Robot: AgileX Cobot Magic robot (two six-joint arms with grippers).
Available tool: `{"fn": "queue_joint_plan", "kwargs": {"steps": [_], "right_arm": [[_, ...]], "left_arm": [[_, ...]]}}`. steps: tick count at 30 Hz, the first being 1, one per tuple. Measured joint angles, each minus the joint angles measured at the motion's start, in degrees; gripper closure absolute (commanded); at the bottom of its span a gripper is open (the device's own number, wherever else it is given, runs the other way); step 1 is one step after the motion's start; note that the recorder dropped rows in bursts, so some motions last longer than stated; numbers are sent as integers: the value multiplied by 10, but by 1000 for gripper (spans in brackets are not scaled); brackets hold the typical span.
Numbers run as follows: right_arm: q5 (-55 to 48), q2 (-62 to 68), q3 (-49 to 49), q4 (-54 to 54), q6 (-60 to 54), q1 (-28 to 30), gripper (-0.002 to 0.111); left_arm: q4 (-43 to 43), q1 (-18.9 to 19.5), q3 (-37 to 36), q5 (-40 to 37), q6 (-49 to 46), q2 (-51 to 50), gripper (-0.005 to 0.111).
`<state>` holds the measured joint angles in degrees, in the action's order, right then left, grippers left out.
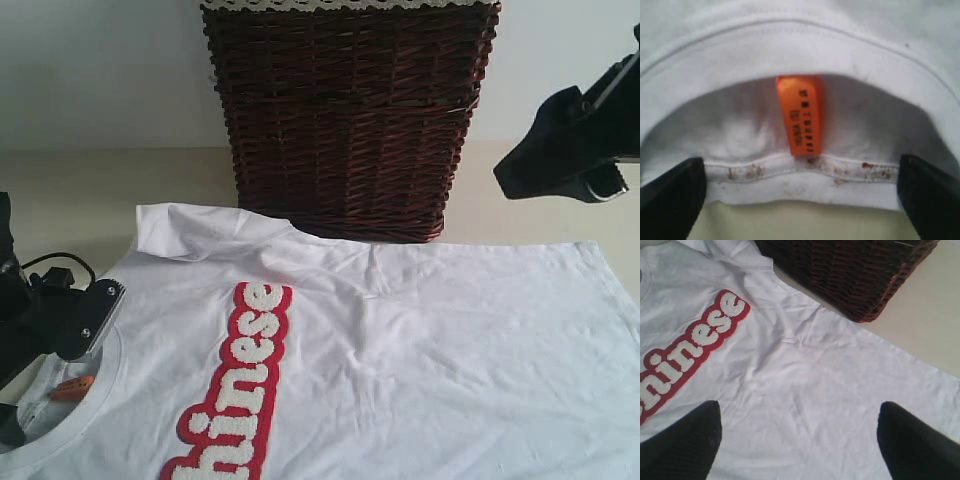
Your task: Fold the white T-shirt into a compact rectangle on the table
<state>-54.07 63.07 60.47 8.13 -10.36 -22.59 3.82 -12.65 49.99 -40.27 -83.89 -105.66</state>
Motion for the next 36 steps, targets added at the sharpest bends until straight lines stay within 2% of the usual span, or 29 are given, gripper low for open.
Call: {"fn": "queue_joint_plan", "kwargs": {"steps": [3,5,10,14,15,17,18,20,21,24,27,31,36], "right_arm": [[0,0,0,14,-17,0,16],[0,0,0,46,-69,0,3],[0,0,0,71,-156,0,3],[-39,5,0,10,-287,0,3],[-86,17,0,-16,-349,0,3],[-143,44,0,-71,-379,0,3],[-150,52,0,-91,-379,0,3],[-155,80,-8,-208,-349,0,3],[-155,84,-20,-234,-371,0,3],[-157,91,-87,-231,-489,0,3],[-159,107,-128,-243,-523,24,3],[-131,133,-150,-183,-568,100,3],[-103,197,-150,-181,-565,132,3]], "left_arm": [[0,0,0,0,0,0,1],[0,0,0,0,0,0,1],[0,0,0,0,0,0,1],[0,0,0,0,0,0,1],[0,0,0,0,0,0,1],[0,0,0,0,0,0,1],[0,0,0,0,0,0,1],[0,0,0,0,0,0,1],[0,0,0,0,0,0,1],[1,0,0,0,0,0,1],[1,0,0,0,0,0,1],[1,0,0,0,0,0,1],[1,0,0,0,0,0,1]]}}
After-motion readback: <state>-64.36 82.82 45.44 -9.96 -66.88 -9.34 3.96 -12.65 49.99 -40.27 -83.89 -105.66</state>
